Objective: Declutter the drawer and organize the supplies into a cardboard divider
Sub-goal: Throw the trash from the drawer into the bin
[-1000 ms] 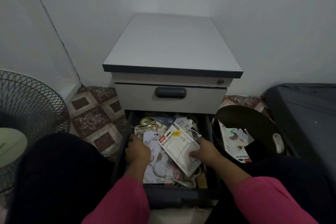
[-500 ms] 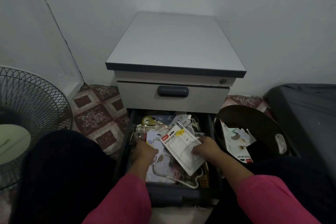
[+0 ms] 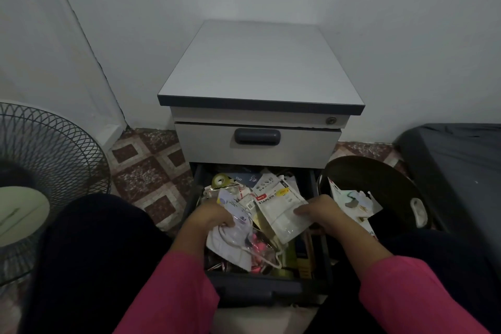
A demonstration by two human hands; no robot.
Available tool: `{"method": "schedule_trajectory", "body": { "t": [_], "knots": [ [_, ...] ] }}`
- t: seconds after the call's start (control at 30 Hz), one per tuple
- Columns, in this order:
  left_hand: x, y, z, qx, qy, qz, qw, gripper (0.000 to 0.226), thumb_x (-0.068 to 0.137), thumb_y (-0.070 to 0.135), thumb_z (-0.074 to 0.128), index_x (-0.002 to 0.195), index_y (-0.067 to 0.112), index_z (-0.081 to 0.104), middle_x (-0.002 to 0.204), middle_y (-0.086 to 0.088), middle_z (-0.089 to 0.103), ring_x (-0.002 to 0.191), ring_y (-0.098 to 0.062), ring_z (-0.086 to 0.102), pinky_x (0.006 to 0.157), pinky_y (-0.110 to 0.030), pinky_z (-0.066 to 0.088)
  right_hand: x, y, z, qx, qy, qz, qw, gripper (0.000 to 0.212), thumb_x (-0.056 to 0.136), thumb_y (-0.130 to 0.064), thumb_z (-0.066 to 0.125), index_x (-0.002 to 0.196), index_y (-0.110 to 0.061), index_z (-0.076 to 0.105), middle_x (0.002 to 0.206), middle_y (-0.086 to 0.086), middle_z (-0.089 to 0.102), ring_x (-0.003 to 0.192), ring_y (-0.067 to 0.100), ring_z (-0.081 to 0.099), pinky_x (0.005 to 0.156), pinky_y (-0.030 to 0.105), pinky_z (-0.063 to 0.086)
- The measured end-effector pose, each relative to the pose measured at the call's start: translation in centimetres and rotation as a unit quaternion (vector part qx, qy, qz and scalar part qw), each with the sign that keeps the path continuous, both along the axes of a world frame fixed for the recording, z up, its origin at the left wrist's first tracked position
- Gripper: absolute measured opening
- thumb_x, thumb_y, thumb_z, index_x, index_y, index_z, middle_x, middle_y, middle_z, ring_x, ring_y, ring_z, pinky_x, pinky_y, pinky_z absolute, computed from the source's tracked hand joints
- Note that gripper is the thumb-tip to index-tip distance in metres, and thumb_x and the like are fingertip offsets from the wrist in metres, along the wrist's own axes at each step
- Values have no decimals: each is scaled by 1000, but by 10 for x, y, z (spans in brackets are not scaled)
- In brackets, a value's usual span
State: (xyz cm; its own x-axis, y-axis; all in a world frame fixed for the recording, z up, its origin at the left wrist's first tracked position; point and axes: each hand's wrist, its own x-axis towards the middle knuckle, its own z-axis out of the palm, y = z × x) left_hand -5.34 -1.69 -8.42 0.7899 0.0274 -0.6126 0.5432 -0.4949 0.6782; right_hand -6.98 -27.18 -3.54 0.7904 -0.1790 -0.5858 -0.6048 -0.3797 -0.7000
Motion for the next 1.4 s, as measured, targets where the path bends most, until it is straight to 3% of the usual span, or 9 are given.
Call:
{"method": "schedule_trajectory", "body": {
  "t": [0.17,0.33,0.63,0.8,0.93,1.0,1.1,1.23,1.4],
  "knots": [
    [2,14,31,-10,-14,25,1000,15,59,12,63,71,7,55,77,-10,54,73,-20,51,65,-28,38,0,-6,26,16,13,-7,1000,27,86,-10,66,108,1,55,90,14,57,72,25,57,51,31,48],
    [5,16,47,-42,-14,82,996,12,76,9,61,67,2,63,74,-14,60,63,-22,54,61,-26,42,-2,-23,55,5,9,18,1000,13,87,-12,64,93,-3,56,84,13,56,65,22,54,54,29,48],
    [6,1,66,-36,-37,56,997,34,66,32,67,82,2,69,77,-14,65,70,-24,59,68,-30,43,-8,-75,93,-26,21,9,999,29,82,-10,69,106,4,59,83,15,53,63,22,52,47,26,44],
    [2,-51,67,-139,-28,71,987,23,77,16,65,91,-2,68,76,-17,69,69,-29,66,68,-33,52,-10,-103,105,-35,13,-50,998,29,83,-8,68,108,1,58,88,13,49,70,24,50,53,29,44],
    [-1,-107,59,-191,-10,54,980,27,77,19,65,97,1,70,88,-20,72,85,-38,69,85,-49,55,-6,-130,99,-78,33,-74,994,35,84,-8,68,116,0,56,106,16,50,76,25,50,51,30,44],
    [2,-131,56,-182,-6,59,981,30,79,20,63,104,3,66,83,-14,71,78,-30,69,76,-36,58,-3,-142,94,-95,50,-82,991,37,83,-9,68,117,-2,56,117,18,50,79,26,51,52,30,44],
    [5,-156,56,-182,-21,82,980,16,90,13,55,104,6,58,74,-4,60,60,-15,58,43,-15,43,1,-154,88,-112,67,-89,987,42,83,-11,69,120,-2,53,123,19,49,82,27,51,52,30,42],
    [6,-179,52,-198,-85,93,972,6,88,12,51,86,10,57,78,-12,60,66,-24,60,60,-30,46,10,-165,85,-138,58,-112,982,50,85,-13,68,128,-2,46,120,22,51,94,32,53,52,32,41],
    [10,-222,53,-171,-138,37,975,15,88,22,53,98,13,59,100,-15,66,89,-31,66,80,-45,54,16,-168,82,-139,41,-115,983,39,86,-12,68,117,5,53,98,21,58,76,27,54,59,32,45]
  ]
}}
